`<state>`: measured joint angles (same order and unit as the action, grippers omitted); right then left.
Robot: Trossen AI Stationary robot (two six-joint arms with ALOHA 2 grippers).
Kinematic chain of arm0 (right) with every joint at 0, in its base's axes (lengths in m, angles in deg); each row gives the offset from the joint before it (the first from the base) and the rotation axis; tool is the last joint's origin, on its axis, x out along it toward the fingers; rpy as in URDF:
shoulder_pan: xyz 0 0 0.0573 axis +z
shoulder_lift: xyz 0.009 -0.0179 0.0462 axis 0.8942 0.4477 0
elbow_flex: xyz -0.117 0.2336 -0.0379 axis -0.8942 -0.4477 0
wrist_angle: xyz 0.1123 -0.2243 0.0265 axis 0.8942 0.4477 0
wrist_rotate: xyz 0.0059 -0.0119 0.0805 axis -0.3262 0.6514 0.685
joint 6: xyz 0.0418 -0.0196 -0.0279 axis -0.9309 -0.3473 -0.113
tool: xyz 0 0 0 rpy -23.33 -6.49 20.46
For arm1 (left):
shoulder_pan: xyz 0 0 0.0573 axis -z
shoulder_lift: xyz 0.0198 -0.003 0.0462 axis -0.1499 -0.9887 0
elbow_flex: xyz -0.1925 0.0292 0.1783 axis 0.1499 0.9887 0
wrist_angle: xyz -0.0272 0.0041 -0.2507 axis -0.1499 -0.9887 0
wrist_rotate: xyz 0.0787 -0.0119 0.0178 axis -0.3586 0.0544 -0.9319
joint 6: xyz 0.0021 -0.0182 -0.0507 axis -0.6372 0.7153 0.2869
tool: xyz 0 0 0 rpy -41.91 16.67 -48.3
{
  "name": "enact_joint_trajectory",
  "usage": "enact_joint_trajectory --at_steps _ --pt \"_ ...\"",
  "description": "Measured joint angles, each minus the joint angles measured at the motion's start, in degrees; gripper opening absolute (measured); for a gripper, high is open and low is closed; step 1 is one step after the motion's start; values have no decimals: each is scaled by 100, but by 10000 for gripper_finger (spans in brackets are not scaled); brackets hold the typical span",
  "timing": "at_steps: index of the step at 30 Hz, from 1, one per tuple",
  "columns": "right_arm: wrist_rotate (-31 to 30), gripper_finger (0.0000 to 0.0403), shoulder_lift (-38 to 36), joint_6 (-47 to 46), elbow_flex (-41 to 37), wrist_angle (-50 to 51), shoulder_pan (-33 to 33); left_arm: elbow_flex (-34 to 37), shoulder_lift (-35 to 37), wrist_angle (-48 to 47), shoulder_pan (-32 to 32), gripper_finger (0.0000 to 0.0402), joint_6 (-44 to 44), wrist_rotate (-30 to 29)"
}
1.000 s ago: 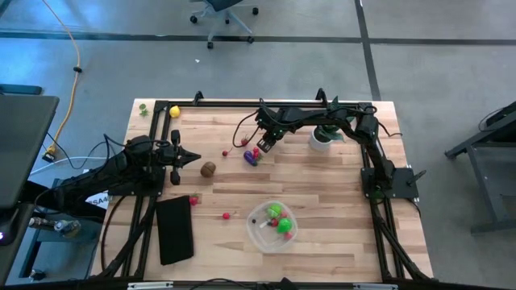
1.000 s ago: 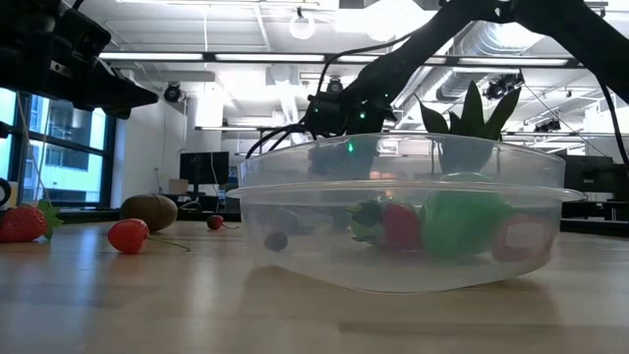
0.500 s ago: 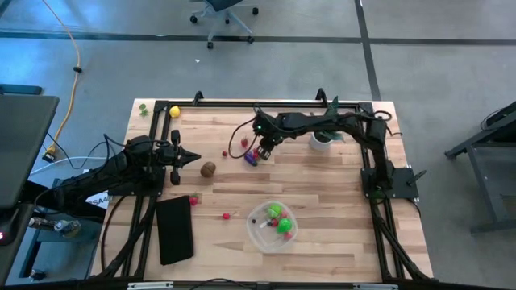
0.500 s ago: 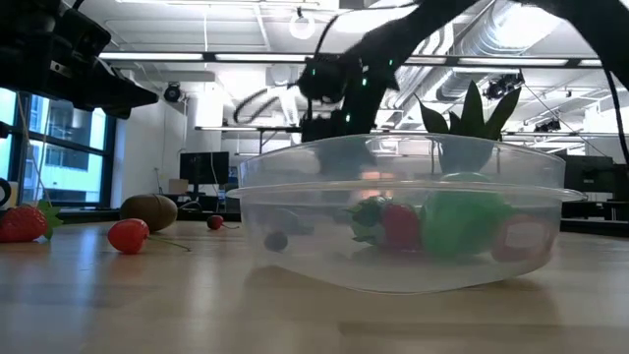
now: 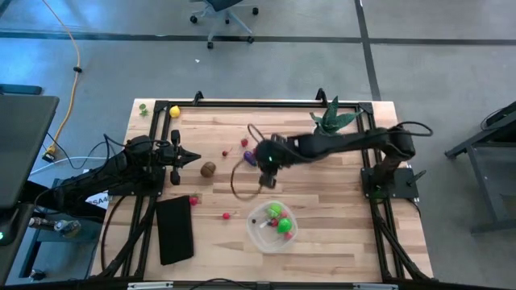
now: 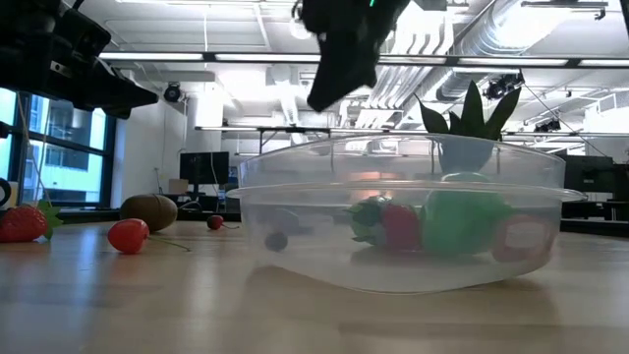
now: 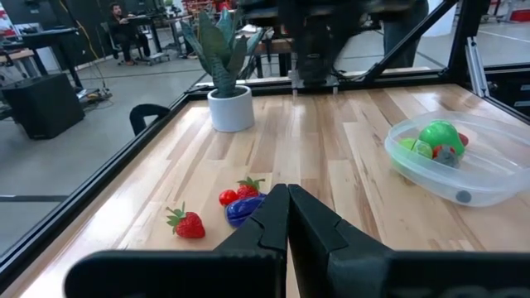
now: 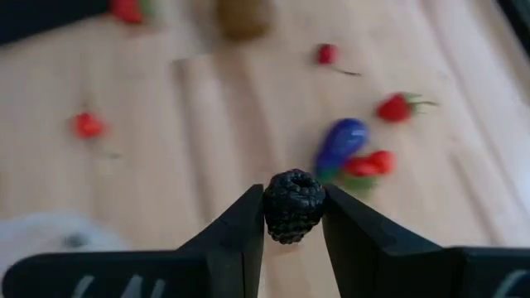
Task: Pick and placing Produce into tupperware
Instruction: Put the blackberry into the transparent container
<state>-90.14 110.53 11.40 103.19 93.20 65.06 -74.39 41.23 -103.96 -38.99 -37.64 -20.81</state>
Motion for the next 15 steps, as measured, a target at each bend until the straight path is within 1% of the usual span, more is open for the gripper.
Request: enact_joint_trajectory --at_steps 8,15 --pt "2 94 6 -460 2 152 1036 0 0 0 2 1 -2 1" --pt "18 94 141 -757 6 220 1584 0 0 0 0 1 0 -1"
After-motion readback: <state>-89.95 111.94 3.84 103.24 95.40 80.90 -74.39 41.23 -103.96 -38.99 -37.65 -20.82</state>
